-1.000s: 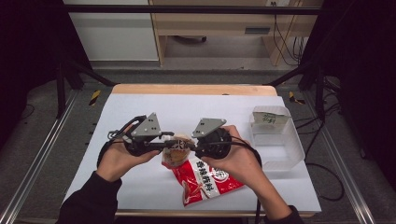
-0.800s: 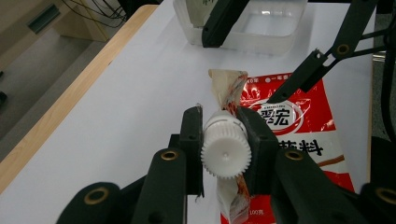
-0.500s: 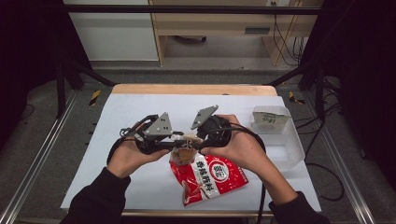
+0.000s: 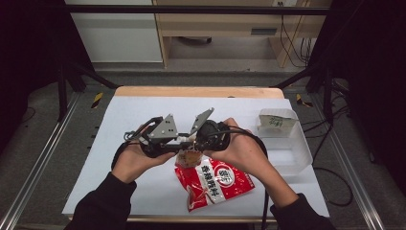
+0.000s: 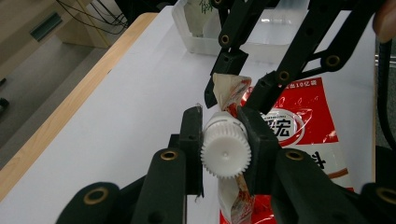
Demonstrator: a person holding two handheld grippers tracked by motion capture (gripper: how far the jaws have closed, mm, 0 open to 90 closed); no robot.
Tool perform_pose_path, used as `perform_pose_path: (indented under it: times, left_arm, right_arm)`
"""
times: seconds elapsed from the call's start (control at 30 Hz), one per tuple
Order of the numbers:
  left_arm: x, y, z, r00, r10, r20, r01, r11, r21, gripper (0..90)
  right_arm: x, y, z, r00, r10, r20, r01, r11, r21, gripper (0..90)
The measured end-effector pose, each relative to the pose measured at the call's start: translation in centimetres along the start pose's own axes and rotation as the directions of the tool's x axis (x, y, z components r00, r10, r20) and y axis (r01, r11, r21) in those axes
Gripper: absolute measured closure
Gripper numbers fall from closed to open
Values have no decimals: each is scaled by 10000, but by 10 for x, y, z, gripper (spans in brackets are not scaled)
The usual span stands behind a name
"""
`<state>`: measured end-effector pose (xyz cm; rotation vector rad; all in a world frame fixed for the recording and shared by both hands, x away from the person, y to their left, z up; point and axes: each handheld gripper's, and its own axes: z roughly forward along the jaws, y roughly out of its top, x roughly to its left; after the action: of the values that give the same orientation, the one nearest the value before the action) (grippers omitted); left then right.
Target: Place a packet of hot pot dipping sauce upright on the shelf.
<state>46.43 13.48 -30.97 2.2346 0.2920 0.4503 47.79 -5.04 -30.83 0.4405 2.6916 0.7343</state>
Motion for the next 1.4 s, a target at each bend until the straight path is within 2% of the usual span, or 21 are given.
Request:
perform_pose_path:
  times: [0.07, 0.13, 0.37, 0.43, 0.47, 0.57, 0.7, 0.77, 0.93, 1.1, 1.17, 1.23, 1.3, 1.33, 1.4]
  left_arm:
    - [1, -1, 0, 10000, -55, -57, 55, 10000, -4, 730]
    - [3, -3, -1, 9998, -205, -64, 205, 9997, -114, 729]
    - [6, -9, 1, 9984, -551, -109, 546, 9975, -451, 718]
    - [7, -11, 1, 9971, -753, -85, 746, 9953, -620, 645]
    - [7, -12, 2, 9962, -858, -129, 848, 9944, -632, 581]
    - [7, -16, 2, 9936, -1032, -451, 1002, 9928, -654, 409]
    - [5, -24, -3, 9883, -1269, -850, 1187, 9883, -962, 297]
    - [2, -29, -5, 9856, -1270, -1114, 1169, 9888, -930, 237]
    - [-7, -49, -9, 9788, -1429, -1465, 1325, 9880, -789, 150]
    - [-16, -85, -9, 9690, -1842, -1646, 1783, 9827, -503, 120]
    - [-16, -102, -8, 9547, -2074, -2135, 2050, 9782, -338, 62]
    - [-14, -114, -8, 9472, -2139, -2391, 2151, 9764, -212, 64]
    - [-11, -127, -8, 9356, -2566, -2424, 2586, 9657, -240, 61]
    - [-9, -132, -9, 9319, -2693, -2430, 2717, 9621, -243, 59]
    - [-5, -141, -12, 9257, -2729, -2618, 2783, 9603, -169, 51]
  right_arm:
    - [-1, 0, -1, 10000, 30, 30, -30, 10000, -7, 804]
    - [-2, 1, -2, 9998, 165, 74, -165, 9998, -91, 836]
    - [-4, 5, -6, 9999, 49, 157, -50, 10000, 73, 869]
    - [-7, 7, -7, 9999, 25, 129, -27, 9999, 147, 873]
    - [-8, 8, -7, 9999, 1, 165, -4, 9998, 214, 873]
    - [-15, 10, -9, 9995, -7, 324, 1, 9998, 192, 875]
    - [-24, 8, -16, 9982, 239, 544, -245, 9996, 108, 875]
    - [-29, 6, -19, 9975, 267, 660, -276, 9995, 129, 875]
    - [-38, -4, -29, 9963, 190, 838, -184, 9998, -88, 874]
    - [-44, -18, -44, 9943, 215, 1048, -196, 9996, -196, 874]
    - [-47, -24, -53, 9934, 214, 1126, -186, 9995, -256, 874]
    - [-49, -29, -59, 9926, 268, 1186, -238, 9994, -261, 873]
    - [-50, -35, -66, 9914, 434, 1237, -397, 9987, -322, 873]
    - [-51, -38, -70, 9909, 422, 1275, -382, 9987, -334, 873]
    - [-53, -45, -79, 9893, 500, 1371, -446, 9981, -424, 873]
